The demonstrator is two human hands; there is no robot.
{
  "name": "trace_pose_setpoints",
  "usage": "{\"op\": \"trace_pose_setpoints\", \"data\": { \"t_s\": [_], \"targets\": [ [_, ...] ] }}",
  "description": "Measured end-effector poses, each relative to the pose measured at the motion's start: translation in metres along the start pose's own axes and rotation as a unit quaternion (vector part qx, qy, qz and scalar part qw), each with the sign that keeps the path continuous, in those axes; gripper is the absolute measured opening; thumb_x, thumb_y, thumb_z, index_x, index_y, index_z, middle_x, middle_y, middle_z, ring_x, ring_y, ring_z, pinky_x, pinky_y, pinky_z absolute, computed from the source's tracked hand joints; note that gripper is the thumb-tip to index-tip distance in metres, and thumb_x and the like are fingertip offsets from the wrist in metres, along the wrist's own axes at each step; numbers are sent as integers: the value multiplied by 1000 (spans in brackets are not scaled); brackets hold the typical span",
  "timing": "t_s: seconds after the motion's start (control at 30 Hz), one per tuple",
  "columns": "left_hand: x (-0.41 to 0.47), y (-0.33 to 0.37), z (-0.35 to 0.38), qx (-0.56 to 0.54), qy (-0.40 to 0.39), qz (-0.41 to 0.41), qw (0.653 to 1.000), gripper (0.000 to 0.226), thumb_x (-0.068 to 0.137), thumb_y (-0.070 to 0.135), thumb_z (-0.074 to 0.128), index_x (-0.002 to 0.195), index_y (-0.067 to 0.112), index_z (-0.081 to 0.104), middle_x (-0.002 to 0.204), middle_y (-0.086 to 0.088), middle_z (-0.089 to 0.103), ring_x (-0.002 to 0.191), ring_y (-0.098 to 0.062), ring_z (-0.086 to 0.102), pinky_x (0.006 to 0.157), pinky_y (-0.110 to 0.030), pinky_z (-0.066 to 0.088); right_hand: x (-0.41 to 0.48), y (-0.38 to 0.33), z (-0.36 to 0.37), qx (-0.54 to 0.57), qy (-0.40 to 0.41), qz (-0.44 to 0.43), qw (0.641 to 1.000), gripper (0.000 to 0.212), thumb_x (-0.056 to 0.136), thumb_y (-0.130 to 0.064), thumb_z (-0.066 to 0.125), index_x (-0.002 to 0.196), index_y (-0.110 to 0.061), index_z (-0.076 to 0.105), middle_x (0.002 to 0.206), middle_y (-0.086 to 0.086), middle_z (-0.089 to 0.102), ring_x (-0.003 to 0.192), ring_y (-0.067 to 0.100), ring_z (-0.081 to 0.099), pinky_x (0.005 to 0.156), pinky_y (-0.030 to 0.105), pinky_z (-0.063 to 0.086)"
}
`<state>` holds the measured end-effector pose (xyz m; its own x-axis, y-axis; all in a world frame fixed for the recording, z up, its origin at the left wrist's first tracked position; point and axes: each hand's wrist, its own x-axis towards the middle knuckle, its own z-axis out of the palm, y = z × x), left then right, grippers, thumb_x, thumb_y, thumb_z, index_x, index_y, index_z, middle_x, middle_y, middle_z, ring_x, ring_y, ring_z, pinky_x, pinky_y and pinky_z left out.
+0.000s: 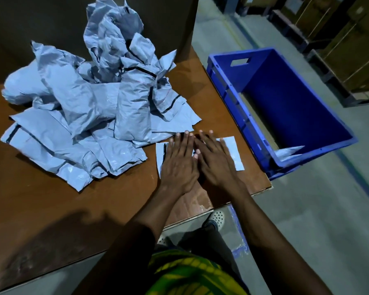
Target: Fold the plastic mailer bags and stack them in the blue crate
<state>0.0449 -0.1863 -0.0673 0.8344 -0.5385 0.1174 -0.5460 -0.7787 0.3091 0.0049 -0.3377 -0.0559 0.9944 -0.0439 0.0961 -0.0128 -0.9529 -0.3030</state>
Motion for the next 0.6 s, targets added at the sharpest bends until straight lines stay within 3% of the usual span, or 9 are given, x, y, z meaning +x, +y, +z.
{"op": "trace_pose_setpoints", "data": {
  "t_s": [0.17, 0.4, 0.47, 0.53, 0.6],
  "targets": [
    [-6, -8, 16, 56, -27, -14, 998, 63, 107, 41, 6, 167, 18, 6, 174, -3, -2, 160, -26, -8, 129, -53, 6, -9, -2, 20, -20, -8, 21, 1000, 58, 111, -42, 13, 166, -25, 23, 174, -9, 14, 162, 16, -2, 130, 44, 3],
    [2, -13, 4, -18, -82, -27, 996, 74, 101, 53, 5, 167, 20, 3, 174, 1, -3, 160, -20, -12, 128, -46, -8, -5, 0, 17, 9, -44, 27, 999, 57, 111, -45, 15, 166, -33, 18, 174, -13, 9, 161, 15, -11, 129, 39, -6],
    [0, -15, -13, -79, -99, -43, 991, 79, 101, 56, 30, 166, 19, 7, 173, -4, 7, 159, -22, -1, 128, -45, -2, -1, 10, 2, 89, -85, 21, 992, 53, 112, -40, 30, 165, -34, 25, 173, -13, 12, 161, 13, -8, 128, 40, -5],
    [3, -16, -30, -57, -126, -49, 989, 90, 94, 57, 57, 163, 19, 14, 163, -9, 21, 150, -31, 17, 123, -49, 13, 6, 21, -24, 140, -125, 31, 982, 56, 107, -24, 56, 160, -31, 39, 171, -8, 24, 161, 16, 6, 128, 46, 0],
    [12, -14, -47, 19, -168, -41, 985, 95, 83, 66, 69, 154, 17, 30, 154, -11, 36, 141, -33, 30, 115, -49, 21, 14, 28, -47, 74, -169, 31, 982, 73, 95, -29, 76, 158, -35, 40, 168, -6, 33, 160, 18, 15, 128, 53, -3]
  ]
}}
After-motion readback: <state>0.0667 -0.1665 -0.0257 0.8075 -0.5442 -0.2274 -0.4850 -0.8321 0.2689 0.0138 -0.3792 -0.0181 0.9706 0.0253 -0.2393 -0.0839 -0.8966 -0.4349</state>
